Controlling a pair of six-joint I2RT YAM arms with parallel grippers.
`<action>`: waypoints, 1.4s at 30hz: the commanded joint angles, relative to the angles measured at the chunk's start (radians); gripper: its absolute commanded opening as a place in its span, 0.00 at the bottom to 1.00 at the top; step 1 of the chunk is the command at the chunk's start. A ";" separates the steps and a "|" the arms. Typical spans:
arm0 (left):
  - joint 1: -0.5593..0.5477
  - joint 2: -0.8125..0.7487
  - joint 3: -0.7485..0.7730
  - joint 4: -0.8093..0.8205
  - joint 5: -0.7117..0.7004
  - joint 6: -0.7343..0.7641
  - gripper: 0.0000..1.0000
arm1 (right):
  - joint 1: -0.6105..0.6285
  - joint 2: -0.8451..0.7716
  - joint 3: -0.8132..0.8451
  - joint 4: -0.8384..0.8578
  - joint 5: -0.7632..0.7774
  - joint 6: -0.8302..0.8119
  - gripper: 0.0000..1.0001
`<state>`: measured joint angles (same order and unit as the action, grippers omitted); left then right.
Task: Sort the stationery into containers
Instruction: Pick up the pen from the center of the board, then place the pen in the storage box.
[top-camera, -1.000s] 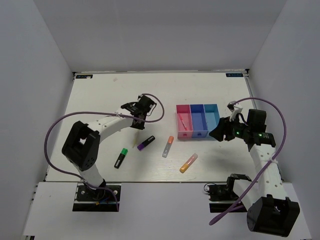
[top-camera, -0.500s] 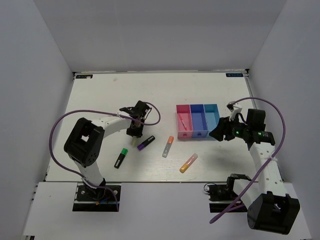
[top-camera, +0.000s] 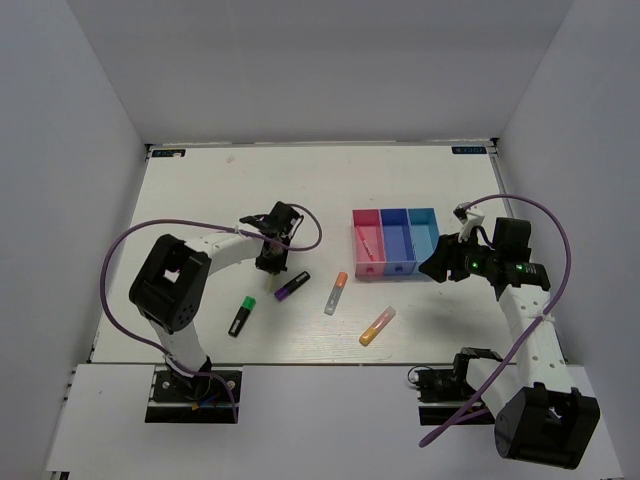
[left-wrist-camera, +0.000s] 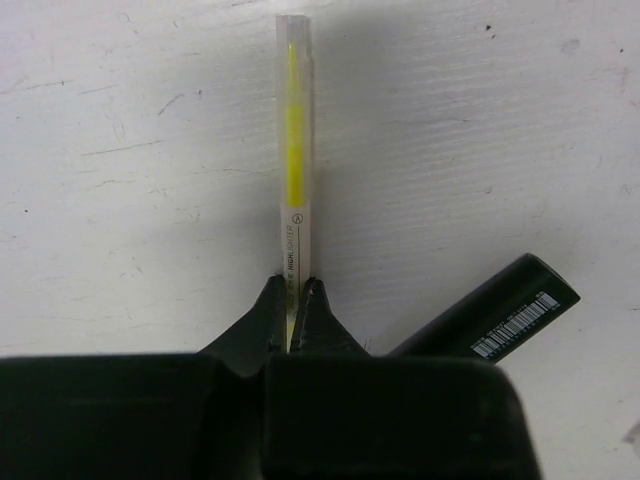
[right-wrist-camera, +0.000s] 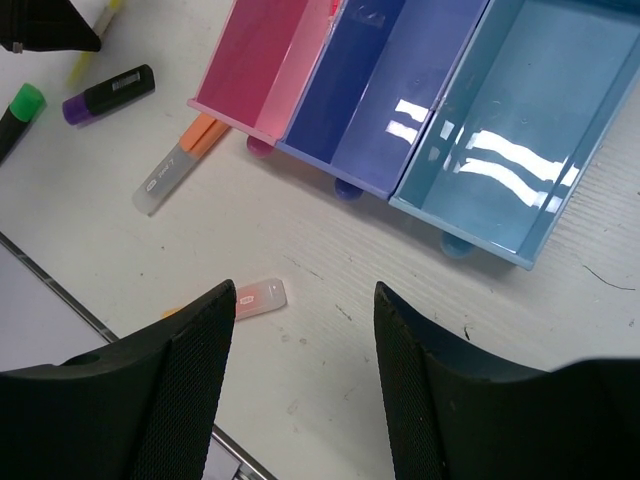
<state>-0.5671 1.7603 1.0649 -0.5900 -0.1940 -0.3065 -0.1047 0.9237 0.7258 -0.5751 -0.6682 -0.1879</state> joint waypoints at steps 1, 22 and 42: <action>0.016 0.042 -0.016 0.007 0.007 -0.003 0.00 | -0.003 -0.005 0.040 0.007 -0.008 -0.008 0.60; -0.214 0.171 0.507 0.248 0.216 -0.339 0.00 | -0.003 -0.003 0.043 0.004 0.022 -0.019 0.01; -0.220 0.260 0.615 0.245 0.176 -0.390 0.35 | -0.001 -0.003 0.044 0.000 0.005 -0.021 0.28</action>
<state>-0.7811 2.0998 1.6547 -0.3481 -0.0166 -0.7109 -0.1043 0.9237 0.7258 -0.5781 -0.6514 -0.1986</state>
